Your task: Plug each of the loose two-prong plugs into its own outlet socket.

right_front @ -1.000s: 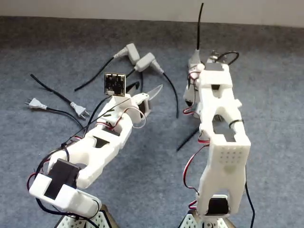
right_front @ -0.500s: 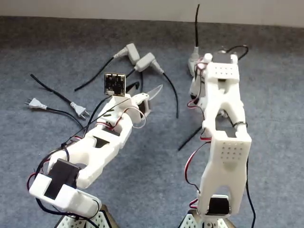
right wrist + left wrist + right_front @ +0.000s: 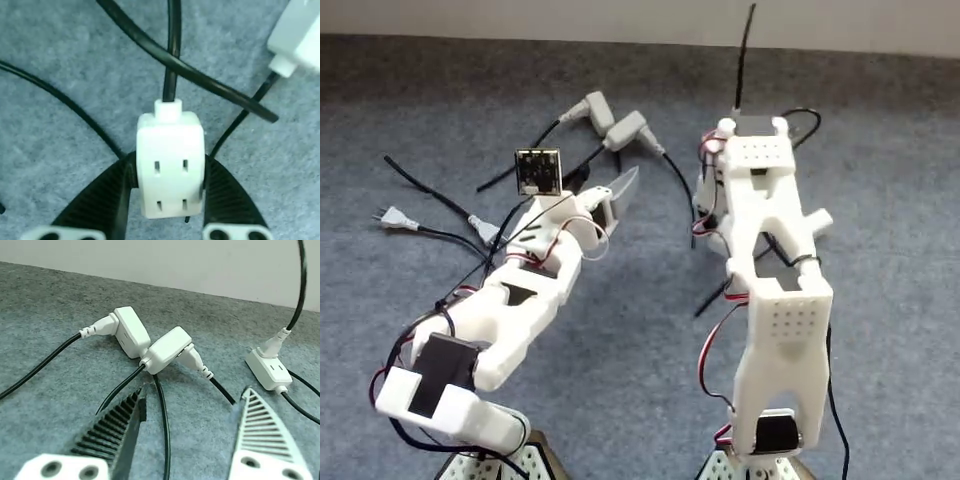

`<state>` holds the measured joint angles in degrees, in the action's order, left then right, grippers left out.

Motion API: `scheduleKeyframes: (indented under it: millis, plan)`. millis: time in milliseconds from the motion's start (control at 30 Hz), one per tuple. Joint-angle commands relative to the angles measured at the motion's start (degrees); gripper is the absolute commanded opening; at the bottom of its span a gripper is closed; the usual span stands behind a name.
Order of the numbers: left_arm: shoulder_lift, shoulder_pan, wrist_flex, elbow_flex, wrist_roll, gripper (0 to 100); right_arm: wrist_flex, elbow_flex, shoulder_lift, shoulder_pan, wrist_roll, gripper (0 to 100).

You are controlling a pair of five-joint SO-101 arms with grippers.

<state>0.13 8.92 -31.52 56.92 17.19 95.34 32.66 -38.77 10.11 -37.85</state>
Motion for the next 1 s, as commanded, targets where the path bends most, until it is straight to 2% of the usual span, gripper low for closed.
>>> scheduleKeyframes:
  millis: [0,233,500,667,833,967]
  plan:
    - [-0.3,-0.8,-1.0,-2.0,0.5,29,-0.2,0.2,3.8,3.1,-0.8,13.7]
    - [-0.3,-1.3,-1.1,-2.1,0.4,29,-0.7,0.2,3.7,13.5,-0.8,13.7]
    - [-0.6,-8.7,-1.2,-2.2,0.6,29,-14.1,-2.6,0.7,20.4,-9.2,13.7]
    - [-0.7,-10.2,-1.2,-2.2,0.7,29,-19.8,-2.6,-5.4,25.4,-10.5,13.7]
    - [-0.8,-10.2,-1.2,-2.2,0.7,29,-19.6,0.6,-8.1,27.2,-10.5,15.9]
    - [-0.8,-10.2,-1.2,-2.2,0.7,29,-14.1,5.7,-7.8,27.2,-10.2,25.2]
